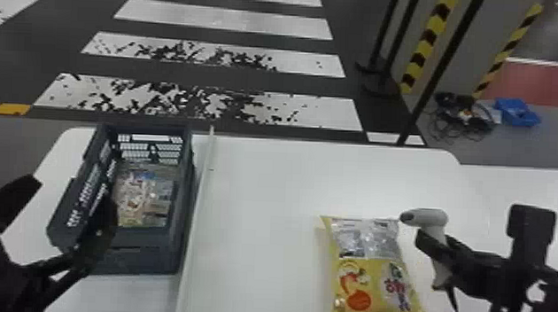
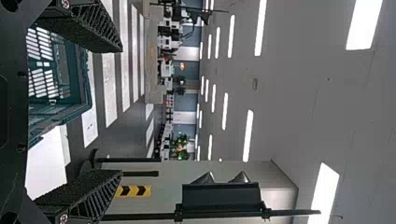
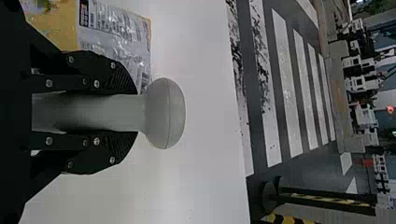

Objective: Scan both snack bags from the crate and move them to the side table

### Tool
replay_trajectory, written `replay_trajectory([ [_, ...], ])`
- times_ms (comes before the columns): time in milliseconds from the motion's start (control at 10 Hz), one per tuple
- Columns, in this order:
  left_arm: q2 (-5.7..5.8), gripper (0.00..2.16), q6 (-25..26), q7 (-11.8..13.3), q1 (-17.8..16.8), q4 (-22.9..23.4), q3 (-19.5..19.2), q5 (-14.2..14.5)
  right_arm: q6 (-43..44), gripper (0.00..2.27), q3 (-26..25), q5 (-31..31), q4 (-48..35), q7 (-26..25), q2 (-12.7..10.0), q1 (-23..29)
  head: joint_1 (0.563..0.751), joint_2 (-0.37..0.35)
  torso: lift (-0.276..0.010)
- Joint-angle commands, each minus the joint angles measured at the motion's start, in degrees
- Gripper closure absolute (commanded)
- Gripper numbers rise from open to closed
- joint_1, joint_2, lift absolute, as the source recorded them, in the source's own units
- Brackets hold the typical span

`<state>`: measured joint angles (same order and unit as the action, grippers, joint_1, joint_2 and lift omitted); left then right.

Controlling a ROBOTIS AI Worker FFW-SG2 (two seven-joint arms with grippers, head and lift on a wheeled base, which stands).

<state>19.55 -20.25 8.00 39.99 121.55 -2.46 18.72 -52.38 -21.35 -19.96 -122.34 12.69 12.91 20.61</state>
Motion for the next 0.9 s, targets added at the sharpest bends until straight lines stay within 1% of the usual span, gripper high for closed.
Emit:
replay_trajectory([
  [0,0.05,0.07,0.0,0.0,0.0,0.0,0.0,0.0,2.7,2.24,-4.3,-1.2,2.9,0.6,2.2,0.3,0.695,-0.16,-0.095],
  [100,0.05,0.07,0.0,0.0,0.1,0.0,0.0,0.0,5.8,2.24,-6.2,-1.7,6.2,1.1,3.5,0.5,0.695,-0.209,-0.095],
  [200,0.05,0.07,0.0,0.0,0.2,0.0,0.0,0.0,8.8,2.24,-7.0,-1.5,9.7,2.5,4.8,0.6,0.695,-0.254,-0.095],
  [300,0.05,0.07,0.0,0.0,0.2,0.0,0.0,0.0,11.8,2.24,-6.8,-0.8,12.1,3.0,5.2,1.0,0.695,-0.29,-0.095],
  [500,0.05,0.07,0.2,0.0,0.2,0.2,0.0,0.0,18.1,2.24,-4.8,0.5,17.2,3.7,5.9,1.4,0.695,-0.322,-0.095],
  [600,0.05,0.07,0.2,0.1,0.4,0.3,-0.1,0.0,24.6,2.24,-3.7,0.2,21.1,5.1,6.3,1.3,0.695,-0.329,-0.095],
  [700,0.05,0.07,0.2,0.1,0.8,0.4,-0.4,0.0,29.2,2.24,-2.6,0.3,24.3,5.7,6.4,0.9,0.695,-0.328,-0.095],
  [800,0.05,0.07,0.0,0.1,0.9,0.4,-0.5,0.0,31.7,2.24,-1.7,0.3,26.9,5.9,6.6,0.3,0.695,-0.327,-0.095],
])
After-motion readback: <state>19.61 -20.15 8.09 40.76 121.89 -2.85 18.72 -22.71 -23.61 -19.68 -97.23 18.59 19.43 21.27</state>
